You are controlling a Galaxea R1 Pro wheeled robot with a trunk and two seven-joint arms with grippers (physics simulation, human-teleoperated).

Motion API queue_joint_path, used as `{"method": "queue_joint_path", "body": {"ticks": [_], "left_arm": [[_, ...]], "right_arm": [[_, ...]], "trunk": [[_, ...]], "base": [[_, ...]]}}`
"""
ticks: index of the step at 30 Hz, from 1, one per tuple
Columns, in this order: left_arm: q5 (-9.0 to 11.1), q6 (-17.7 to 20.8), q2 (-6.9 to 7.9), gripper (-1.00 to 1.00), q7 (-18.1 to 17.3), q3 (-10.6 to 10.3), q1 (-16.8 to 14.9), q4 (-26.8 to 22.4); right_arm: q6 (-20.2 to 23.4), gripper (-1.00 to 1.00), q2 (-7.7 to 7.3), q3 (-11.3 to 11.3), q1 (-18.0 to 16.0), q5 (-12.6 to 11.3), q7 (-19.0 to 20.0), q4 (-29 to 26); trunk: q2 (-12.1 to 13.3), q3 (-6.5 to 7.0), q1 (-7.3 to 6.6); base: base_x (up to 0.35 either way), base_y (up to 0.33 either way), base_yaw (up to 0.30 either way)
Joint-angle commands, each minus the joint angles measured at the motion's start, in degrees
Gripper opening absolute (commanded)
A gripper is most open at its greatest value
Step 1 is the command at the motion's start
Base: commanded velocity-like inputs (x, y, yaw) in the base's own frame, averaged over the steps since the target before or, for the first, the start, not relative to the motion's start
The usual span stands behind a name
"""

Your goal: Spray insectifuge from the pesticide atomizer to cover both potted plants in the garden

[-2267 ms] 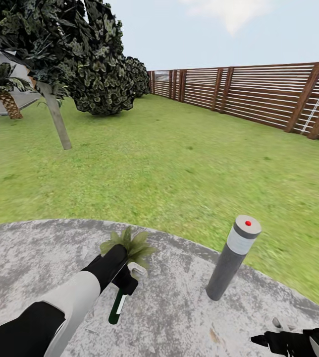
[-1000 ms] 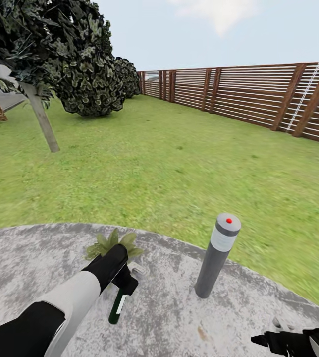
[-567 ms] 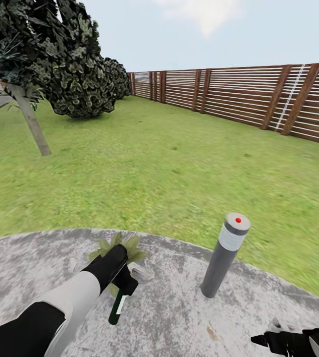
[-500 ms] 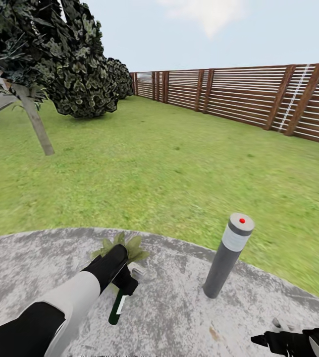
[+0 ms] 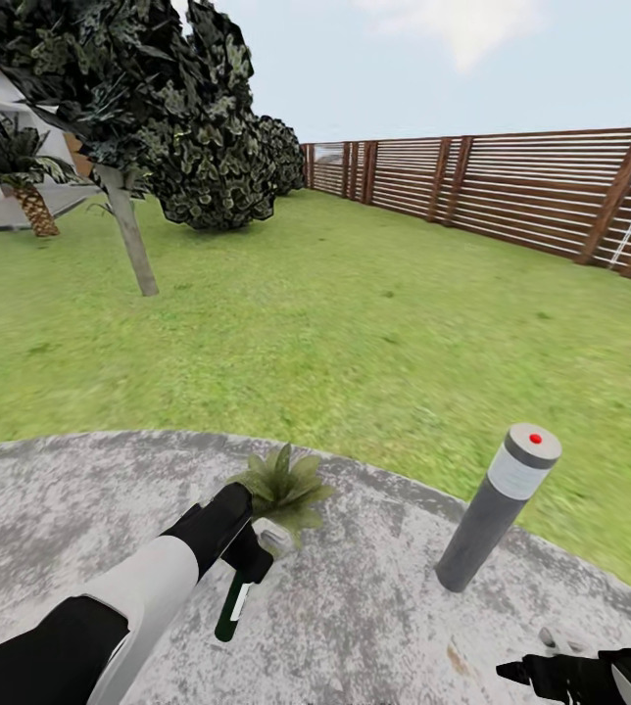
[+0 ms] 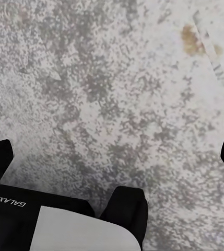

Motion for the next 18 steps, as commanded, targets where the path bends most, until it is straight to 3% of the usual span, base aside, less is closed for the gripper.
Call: {"method": "queue_joint_path", "body": {"ticks": [1,9,13,18], "left_arm": [[-0.6,0.0,0.0,-1.0,-0.6,-0.1,0.0,-0.1],[-0.3,-0.9,-0.14,-1.0,-0.6,-0.1,0.1,-0.1],[7.4,-7.4,0.06,-1.0,-0.2,0.1,3.3,-0.1],[8.3,-8.4,-0.07,-1.0,-0.1,0.0,3.6,-0.1]], "right_arm": [[0.6,1.0,0.0,-0.5,0.0,0.1,0.2,-0.1],[0.6,1.0,0.02,-0.5,0.0,0.1,0.5,-0.1],[0.6,1.0,0.13,-0.5,0.0,0.2,0.4,-0.2],[0.6,1.0,0.03,-0.5,0.0,0.1,0.5,-0.3]], "trunk": [[0.0,0.0,-0.02],[0.0,0.12,-0.02],[0.0,0.12,-0.02],[0.0,0.12,-0.02]], "base": [[-0.118,0.094,0.211],[-0.041,0.026,0.052],[0.0,0.0,0.0],[0.0,0.0,0.166]]}}
